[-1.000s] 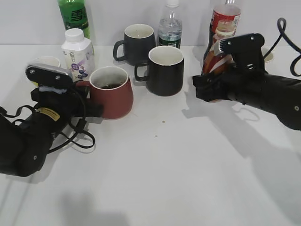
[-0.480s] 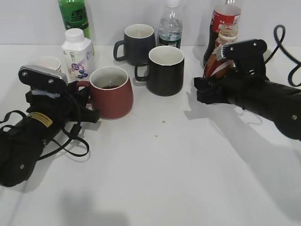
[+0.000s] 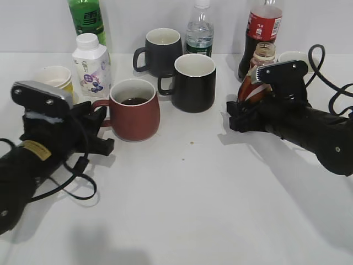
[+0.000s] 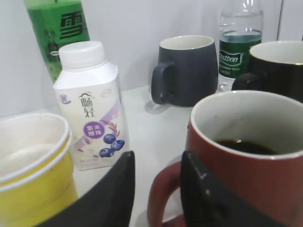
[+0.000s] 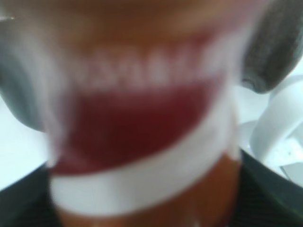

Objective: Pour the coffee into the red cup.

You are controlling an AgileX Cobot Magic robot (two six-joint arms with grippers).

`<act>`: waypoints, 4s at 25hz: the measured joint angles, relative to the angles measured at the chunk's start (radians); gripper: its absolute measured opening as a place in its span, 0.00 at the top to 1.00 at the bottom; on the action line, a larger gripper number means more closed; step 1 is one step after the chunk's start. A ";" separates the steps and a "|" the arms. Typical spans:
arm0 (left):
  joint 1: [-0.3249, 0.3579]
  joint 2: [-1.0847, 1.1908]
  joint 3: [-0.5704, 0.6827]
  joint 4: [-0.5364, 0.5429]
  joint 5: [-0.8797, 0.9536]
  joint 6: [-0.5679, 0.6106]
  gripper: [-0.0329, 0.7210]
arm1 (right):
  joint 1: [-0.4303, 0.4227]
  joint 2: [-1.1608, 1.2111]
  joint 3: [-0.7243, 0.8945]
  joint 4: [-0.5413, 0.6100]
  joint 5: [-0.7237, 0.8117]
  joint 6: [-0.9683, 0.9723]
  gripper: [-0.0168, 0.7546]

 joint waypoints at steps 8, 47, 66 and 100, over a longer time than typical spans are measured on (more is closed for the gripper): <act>-0.001 -0.096 0.055 -0.005 -0.022 0.000 0.61 | 0.000 0.000 0.003 0.001 -0.006 0.000 0.20; 0.004 -1.195 -0.275 0.188 2.365 -0.003 0.61 | 0.000 -1.261 0.018 -0.023 1.822 0.042 0.21; 0.004 -1.813 -0.070 0.207 2.270 -0.003 0.61 | 0.000 -1.775 0.150 0.007 1.819 -0.061 0.21; 0.530 -1.892 -0.069 0.207 2.261 -0.003 0.62 | -0.353 -1.776 0.162 0.021 1.811 -0.071 0.22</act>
